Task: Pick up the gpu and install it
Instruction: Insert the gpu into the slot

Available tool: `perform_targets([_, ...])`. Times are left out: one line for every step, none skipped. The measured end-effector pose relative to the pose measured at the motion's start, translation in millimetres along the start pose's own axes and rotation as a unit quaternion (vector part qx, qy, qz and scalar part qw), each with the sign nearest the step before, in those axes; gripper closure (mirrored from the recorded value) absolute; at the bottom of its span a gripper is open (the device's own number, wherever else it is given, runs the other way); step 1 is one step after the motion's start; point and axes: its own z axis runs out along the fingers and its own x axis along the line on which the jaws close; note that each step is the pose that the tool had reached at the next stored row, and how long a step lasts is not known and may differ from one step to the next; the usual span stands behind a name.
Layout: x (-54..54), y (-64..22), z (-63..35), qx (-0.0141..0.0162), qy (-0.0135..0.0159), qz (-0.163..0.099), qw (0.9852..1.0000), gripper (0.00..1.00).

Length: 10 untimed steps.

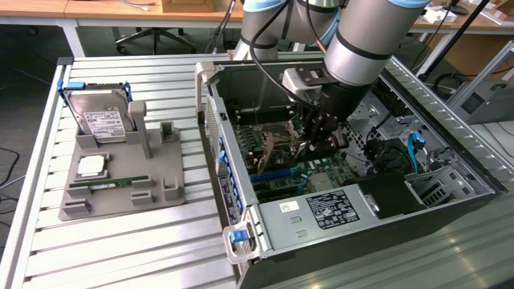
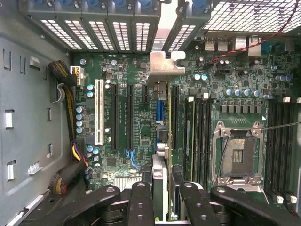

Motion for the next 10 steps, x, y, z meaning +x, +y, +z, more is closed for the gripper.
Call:
perform_targets([0.1, 0.0, 0.2, 0.0, 0.0, 0.0, 1.0, 0.73])
perform_targets([0.3, 0.0, 0.5, 0.0, 0.0, 0.0, 1.0, 0.73])
perform_targets([0.5, 0.1, 0.8, 0.0, 0.0, 0.0, 1.0, 0.73])
perform_targets([0.6, 0.2, 0.8, 0.0, 0.0, 0.0, 1.0, 0.73])
perform_targets([0.6, 0.3, 0.9, 0.0, 0.0, 0.0, 1.0, 0.73])
perform_targets([0.7, 0.4, 1.0, 0.0, 0.0, 0.0, 1.0, 0.73])
perform_targets([0.8, 0.4, 1.1, 0.0, 0.0, 0.0, 1.0, 0.73])
perform_targets([0.9, 0.5, 1.1, -0.0001, 0.0001, 0.0, 1.0, 0.73])
perform_targets([0.9, 0.5, 1.2, 0.0, 0.0001, 0.0, 1.0, 0.73])
perform_targets([0.9, 0.6, 1.3, 0.0, 0.0001, 0.0, 1.0, 0.73])
